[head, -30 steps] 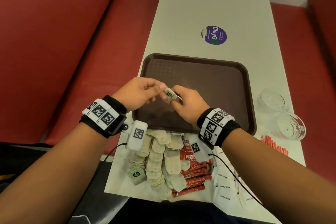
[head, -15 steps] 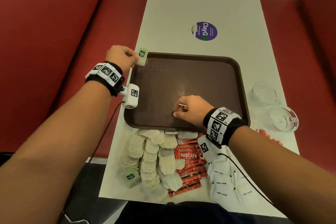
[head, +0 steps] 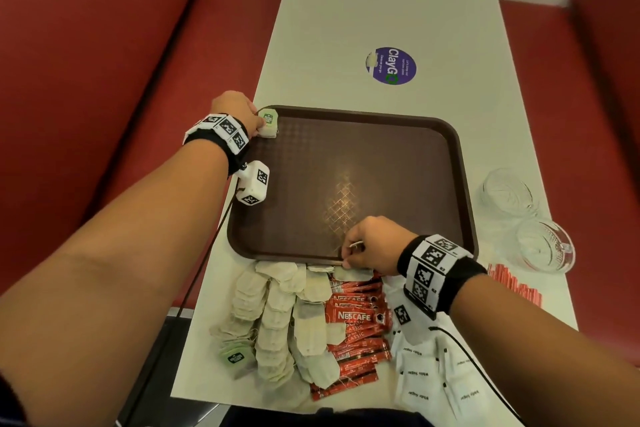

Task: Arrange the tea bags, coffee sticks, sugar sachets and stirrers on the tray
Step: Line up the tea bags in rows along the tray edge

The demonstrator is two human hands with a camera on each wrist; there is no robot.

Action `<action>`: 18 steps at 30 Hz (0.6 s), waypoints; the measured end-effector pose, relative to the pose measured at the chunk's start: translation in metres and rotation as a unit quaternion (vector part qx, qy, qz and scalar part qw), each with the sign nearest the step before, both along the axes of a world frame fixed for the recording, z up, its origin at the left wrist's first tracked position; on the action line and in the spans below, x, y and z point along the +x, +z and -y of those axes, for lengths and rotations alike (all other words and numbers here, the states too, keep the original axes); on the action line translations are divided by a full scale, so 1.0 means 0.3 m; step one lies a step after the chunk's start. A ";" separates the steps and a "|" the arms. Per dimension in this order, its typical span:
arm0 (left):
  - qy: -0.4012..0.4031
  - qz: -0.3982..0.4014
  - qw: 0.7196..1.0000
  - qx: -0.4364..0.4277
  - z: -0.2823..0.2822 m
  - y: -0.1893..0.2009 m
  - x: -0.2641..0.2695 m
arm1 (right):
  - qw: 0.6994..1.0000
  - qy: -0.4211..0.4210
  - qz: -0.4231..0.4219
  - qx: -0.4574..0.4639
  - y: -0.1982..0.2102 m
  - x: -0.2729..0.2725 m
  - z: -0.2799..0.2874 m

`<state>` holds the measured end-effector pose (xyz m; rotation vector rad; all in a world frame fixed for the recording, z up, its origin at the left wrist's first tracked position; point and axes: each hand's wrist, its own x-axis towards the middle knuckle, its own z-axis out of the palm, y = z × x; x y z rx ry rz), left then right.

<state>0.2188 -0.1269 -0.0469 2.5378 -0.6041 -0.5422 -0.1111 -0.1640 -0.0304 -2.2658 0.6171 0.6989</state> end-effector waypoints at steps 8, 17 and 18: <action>-0.136 0.094 0.977 0.131 0.009 0.030 -0.054 | 1.000 0.008 0.000 0.002 0.003 -0.004 -0.004; -0.201 0.036 0.975 -0.087 -0.118 0.197 -0.195 | 0.985 -0.123 0.115 0.038 0.071 0.057 -0.014; -0.239 0.009 0.965 -0.106 -0.147 0.229 -0.238 | 0.981 -0.133 0.137 0.043 0.082 0.070 -0.015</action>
